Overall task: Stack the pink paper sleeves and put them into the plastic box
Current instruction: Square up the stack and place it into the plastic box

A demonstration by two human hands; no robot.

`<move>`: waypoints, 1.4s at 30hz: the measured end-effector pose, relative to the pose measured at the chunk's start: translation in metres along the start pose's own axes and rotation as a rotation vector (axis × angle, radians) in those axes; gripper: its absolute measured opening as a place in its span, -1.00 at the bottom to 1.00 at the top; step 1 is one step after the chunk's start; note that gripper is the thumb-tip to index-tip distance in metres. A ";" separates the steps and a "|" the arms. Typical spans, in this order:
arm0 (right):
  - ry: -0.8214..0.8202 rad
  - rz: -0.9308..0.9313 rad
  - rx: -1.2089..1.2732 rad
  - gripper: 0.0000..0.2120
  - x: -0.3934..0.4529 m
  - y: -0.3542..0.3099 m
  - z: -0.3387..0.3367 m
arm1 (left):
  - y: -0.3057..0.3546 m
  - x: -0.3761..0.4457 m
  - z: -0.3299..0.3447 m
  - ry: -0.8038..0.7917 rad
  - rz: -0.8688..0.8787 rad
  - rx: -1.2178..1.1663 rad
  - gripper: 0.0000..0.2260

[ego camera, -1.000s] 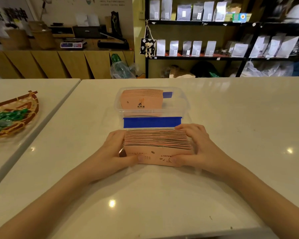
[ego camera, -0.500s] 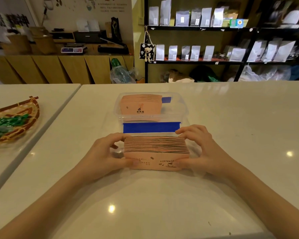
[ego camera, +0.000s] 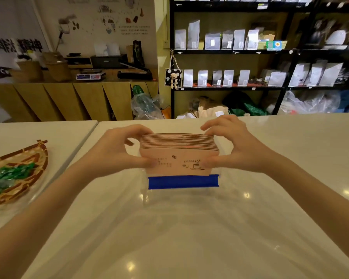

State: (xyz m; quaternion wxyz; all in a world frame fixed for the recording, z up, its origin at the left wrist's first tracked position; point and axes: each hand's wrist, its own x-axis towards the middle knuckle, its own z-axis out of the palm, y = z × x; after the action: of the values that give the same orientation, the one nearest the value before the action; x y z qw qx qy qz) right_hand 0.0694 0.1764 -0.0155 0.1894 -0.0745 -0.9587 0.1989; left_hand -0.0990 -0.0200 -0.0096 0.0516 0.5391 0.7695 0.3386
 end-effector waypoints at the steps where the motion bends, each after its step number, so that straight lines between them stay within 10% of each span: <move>1: -0.011 0.021 0.002 -0.51 0.008 0.002 -0.001 | -0.003 0.008 -0.002 0.002 -0.007 0.009 -0.62; 20: -0.363 0.110 -0.201 -0.43 0.060 0.038 0.044 | -0.047 0.064 0.015 -0.403 -0.199 0.382 -0.56; 42: -0.322 0.137 -0.106 -0.49 0.059 0.028 0.044 | -0.036 0.064 0.018 -0.381 -0.155 0.492 -0.47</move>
State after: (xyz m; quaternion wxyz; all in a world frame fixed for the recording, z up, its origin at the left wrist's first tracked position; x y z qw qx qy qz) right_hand 0.0003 0.1987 -0.0445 0.0153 -0.1165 -0.9785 0.1698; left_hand -0.1464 0.0367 -0.0259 0.0885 0.5287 0.8437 0.0305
